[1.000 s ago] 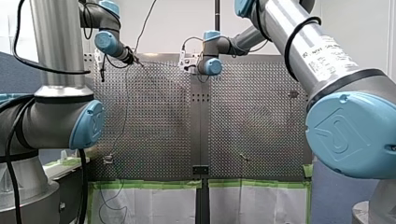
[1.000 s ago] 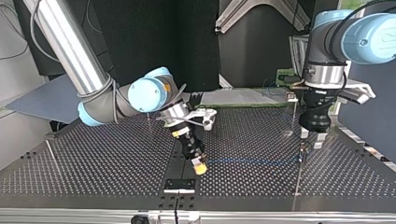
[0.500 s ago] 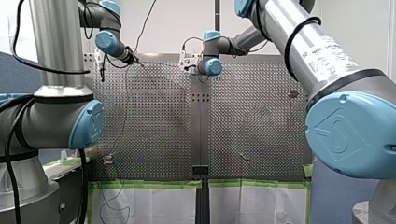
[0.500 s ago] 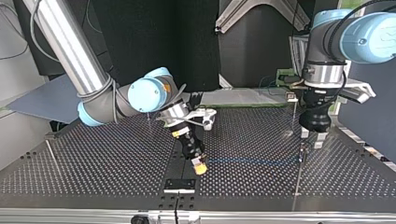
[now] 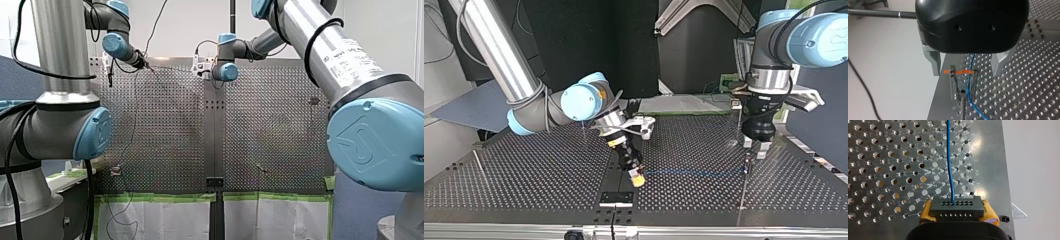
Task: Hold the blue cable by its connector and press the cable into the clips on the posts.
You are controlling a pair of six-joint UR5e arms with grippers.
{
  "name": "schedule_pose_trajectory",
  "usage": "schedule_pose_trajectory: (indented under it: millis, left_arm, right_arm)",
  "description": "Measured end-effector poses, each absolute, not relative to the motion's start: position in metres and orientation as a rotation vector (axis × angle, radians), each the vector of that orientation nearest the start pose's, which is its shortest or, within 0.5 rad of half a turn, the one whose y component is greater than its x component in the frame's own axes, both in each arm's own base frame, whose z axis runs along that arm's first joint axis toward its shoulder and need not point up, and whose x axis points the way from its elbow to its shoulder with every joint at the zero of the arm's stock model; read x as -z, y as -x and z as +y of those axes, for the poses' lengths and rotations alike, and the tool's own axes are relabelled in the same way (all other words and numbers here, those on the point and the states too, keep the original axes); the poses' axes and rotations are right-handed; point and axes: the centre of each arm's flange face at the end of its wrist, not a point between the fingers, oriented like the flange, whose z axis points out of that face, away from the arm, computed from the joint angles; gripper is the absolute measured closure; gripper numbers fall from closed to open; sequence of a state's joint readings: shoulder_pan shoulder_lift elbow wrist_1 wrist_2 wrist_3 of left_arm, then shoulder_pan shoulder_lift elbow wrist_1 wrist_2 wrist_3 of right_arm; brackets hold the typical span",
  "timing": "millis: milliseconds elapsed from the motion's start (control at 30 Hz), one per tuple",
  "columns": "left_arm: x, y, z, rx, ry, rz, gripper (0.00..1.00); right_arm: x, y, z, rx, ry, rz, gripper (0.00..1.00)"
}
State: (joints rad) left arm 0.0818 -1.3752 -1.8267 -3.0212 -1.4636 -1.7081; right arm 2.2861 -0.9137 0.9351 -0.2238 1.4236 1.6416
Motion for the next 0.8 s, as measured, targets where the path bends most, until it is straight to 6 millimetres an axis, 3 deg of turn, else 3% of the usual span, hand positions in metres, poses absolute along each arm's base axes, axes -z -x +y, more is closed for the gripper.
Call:
schedule_pose_trajectory:
  millis: [433,800]
  left_arm:
    - [-0.466,-0.415,-0.135,0.126,-0.084,1.525,0.00]
    - [-0.488,-0.423,-0.138,0.080,-0.051,1.486,0.00]
  right_arm:
    - [-0.412,-0.614,-0.485,-1.986,-1.604,-0.631,1.00]
    - [-0.412,-0.614,-0.485,-1.986,-1.604,-0.631,1.00]
